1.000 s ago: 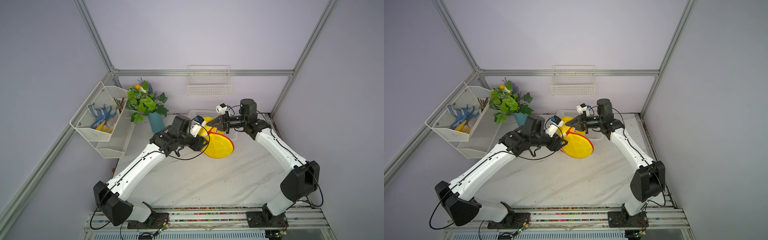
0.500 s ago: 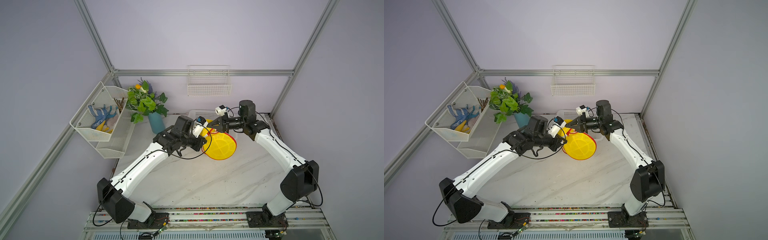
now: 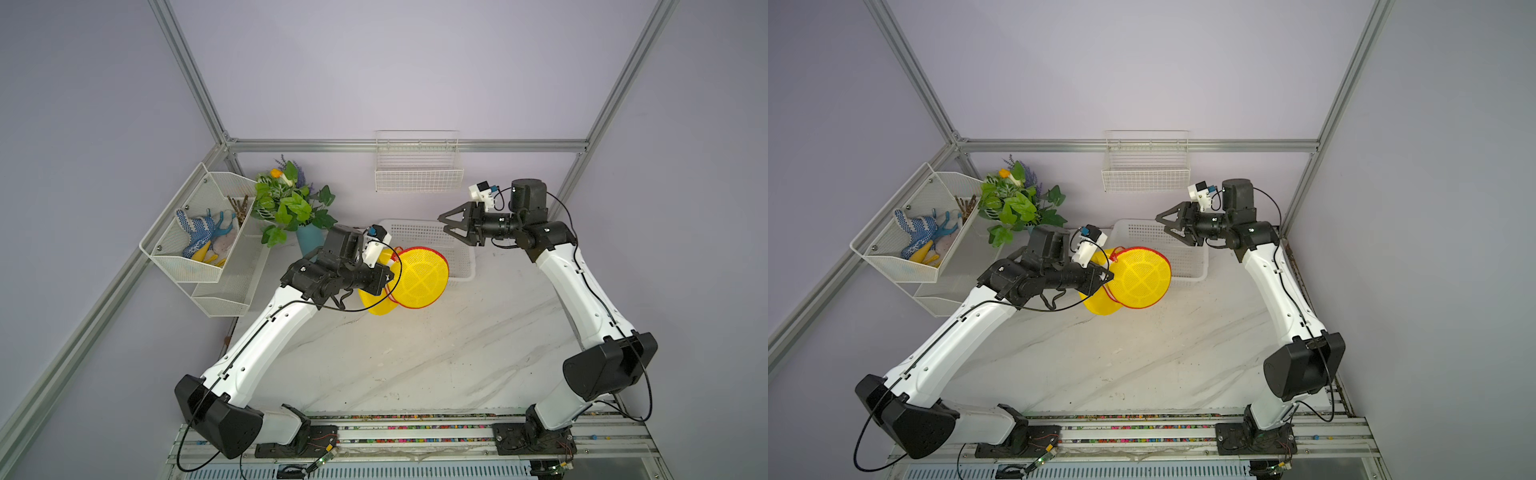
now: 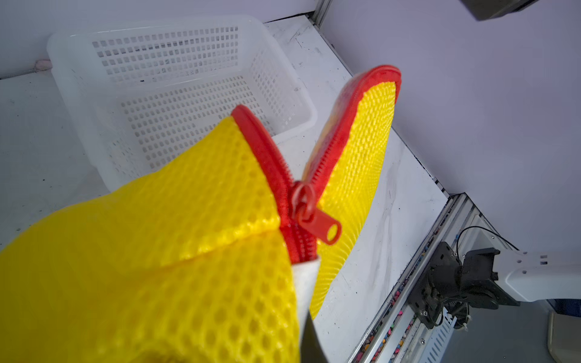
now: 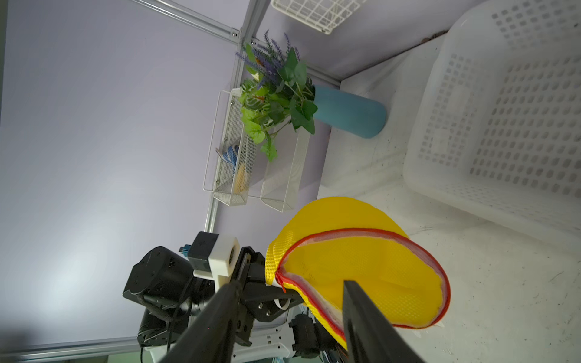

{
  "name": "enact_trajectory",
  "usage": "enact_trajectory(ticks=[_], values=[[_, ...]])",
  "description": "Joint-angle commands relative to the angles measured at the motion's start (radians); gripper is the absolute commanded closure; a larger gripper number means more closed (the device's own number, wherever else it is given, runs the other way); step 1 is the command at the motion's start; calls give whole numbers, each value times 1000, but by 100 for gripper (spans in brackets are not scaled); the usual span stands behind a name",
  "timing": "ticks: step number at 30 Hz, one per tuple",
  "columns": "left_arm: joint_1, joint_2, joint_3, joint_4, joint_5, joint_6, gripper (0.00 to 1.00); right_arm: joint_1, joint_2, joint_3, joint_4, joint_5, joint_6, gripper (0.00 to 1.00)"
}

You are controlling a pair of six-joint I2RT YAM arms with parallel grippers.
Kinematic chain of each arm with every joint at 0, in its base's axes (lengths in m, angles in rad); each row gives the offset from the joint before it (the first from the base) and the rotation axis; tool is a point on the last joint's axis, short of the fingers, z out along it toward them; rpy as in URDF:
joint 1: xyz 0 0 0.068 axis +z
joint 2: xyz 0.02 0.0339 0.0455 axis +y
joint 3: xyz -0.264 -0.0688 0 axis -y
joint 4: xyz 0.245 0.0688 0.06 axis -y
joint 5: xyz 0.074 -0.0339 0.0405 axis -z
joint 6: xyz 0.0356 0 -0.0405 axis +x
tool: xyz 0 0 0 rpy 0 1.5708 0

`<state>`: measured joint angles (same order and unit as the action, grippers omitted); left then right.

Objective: Turn the laundry bag inside out
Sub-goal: Turn over the laundry bag, then zip the zipper on the laundry bag.

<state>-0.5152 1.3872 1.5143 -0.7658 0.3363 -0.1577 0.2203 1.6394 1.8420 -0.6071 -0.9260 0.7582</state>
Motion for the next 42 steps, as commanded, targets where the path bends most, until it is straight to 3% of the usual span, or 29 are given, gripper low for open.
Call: enact_trajectory(ticks=[1,7,10,18,26,42], values=[[6,17,136,-66,54,-33,100,50,-38,-3,-164,92,-183,52],[10,87,169,-84,72,-49,100,149,-122,-163,12,5,-122,64],[12,108,196,-105,69,-49,100,177,-129,-189,58,-18,-86,63],[12,129,238,-113,79,-95,100,229,-50,-173,-24,27,-140,57],[12,130,246,-112,90,-111,100,246,-12,-165,-17,85,-124,57],[3,142,245,-104,95,-112,100,281,41,-140,67,50,-37,59]])
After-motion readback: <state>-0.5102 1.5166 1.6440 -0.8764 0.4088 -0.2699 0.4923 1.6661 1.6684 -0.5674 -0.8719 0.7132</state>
